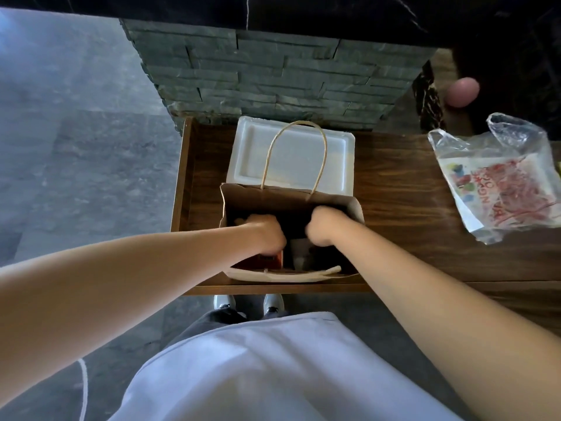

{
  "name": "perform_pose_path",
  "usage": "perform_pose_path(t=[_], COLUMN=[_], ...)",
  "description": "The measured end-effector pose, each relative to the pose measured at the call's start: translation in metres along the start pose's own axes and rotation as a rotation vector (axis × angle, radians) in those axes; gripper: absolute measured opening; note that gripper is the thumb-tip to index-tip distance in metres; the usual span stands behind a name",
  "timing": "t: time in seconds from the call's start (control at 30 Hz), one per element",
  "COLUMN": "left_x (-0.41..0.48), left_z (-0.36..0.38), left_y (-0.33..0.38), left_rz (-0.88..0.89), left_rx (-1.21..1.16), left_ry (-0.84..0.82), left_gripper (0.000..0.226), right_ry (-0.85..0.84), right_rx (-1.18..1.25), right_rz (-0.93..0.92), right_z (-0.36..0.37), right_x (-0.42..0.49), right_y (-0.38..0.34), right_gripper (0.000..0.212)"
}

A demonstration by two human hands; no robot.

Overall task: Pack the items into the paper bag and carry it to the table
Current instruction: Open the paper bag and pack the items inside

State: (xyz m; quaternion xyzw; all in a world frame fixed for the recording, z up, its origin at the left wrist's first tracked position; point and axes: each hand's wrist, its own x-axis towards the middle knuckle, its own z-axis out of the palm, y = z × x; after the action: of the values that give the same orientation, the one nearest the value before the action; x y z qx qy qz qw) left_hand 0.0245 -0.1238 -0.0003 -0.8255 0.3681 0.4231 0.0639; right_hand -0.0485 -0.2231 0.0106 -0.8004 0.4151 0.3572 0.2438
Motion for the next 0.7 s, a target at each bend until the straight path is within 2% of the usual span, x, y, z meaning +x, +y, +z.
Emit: perform_pose_path(t=[0.07,0.2,0.4,0.5,0.7], left_x=[0.0,-0.001,-0.007,-0.009,-0.008], left_z=[0.008,0.021,0.023,0.024,0.028], left_y=[0.0,-0.003,-0.002,-0.003,-0.002], left_rz=[0.088,0.152,0.16,0.168,0.153], left_rx=[0.165,0.372,0.433,0.5,0.548], left_ry=[-0.028,-0.094,-0.113,-0.149,-0.155], left_gripper=[0.038,0.046,0.056,0.061,0.063], right_ry=[-0.032,-0.096,-0.161,-0.127,0.044], right_rx=[-0.015,0.069,-0.075,-0.15,-0.122], right_rz=[0.034,0.037,-0.052,-0.105,-0.178], right_z=[-0.006,0.001,0.026,0.035,0.041], right_x=[-0.006,-0.007,0.007,0.014,0.017], right_y=[0.011,0.024,0.012,0.006,0.003], right_gripper=[0.032,0.036,0.042,0.035,0.027])
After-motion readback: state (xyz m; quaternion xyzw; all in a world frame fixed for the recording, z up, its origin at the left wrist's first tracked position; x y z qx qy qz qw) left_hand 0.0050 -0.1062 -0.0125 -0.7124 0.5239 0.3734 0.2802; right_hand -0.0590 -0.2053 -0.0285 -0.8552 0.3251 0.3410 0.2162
